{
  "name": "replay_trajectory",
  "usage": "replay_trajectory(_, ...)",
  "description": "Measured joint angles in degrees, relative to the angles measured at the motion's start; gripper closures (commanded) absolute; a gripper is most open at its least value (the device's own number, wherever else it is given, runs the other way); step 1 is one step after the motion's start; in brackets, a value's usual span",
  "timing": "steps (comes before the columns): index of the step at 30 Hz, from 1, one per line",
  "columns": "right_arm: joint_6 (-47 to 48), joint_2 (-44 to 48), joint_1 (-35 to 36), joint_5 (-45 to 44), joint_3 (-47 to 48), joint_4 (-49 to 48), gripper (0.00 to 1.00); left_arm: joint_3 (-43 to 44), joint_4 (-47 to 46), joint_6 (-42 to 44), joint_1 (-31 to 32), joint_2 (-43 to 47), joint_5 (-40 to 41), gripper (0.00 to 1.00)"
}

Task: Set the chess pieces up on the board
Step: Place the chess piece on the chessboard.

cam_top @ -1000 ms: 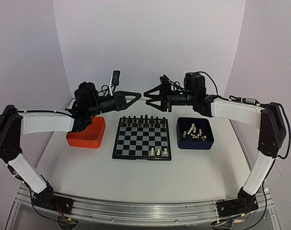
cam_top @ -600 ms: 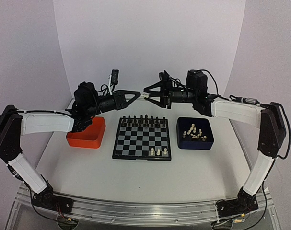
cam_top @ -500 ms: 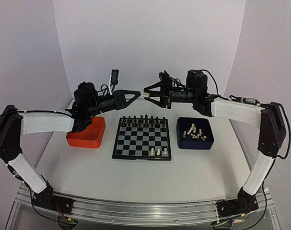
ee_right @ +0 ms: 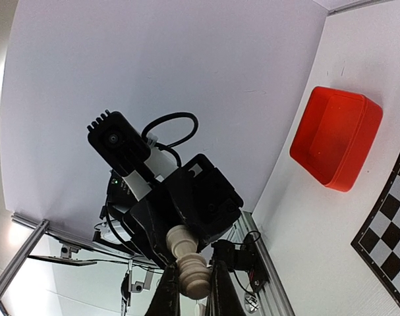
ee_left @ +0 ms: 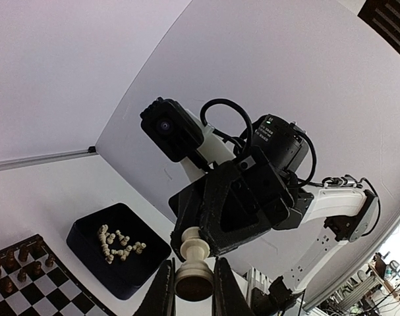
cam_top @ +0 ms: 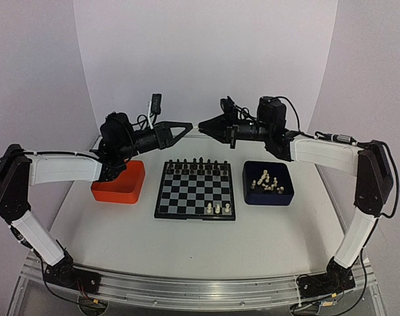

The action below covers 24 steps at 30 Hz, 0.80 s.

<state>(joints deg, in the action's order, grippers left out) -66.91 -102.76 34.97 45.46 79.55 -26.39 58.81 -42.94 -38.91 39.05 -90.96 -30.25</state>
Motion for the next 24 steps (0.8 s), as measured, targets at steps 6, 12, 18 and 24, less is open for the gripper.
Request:
replay_trajectory(6,1.2,0.0,0.1,-0.5,-1.2,-0.6,1.00,0.0,1.8,0.2,0.0,-0.2,0.0,0.04)
replay_trajectory(12,9.7,0.6,0.2,-4.1,-1.3,10.3,1.00,-0.9,9.8,1.7,0.1,1.7,5.6,0.00)
replay_trajectory(18,24.0,2.2,0.2,-11.8,-0.6,33.5,1.00,-4.7,22.2,4.0,-0.4,11.6,17.0,0.00)
replay_trajectory(24,37.3,1.1,2.6,-20.4,6.4,53.2,1.00,-4.5,34.8,4.4,-3.9,16.7,26.7,0.00)
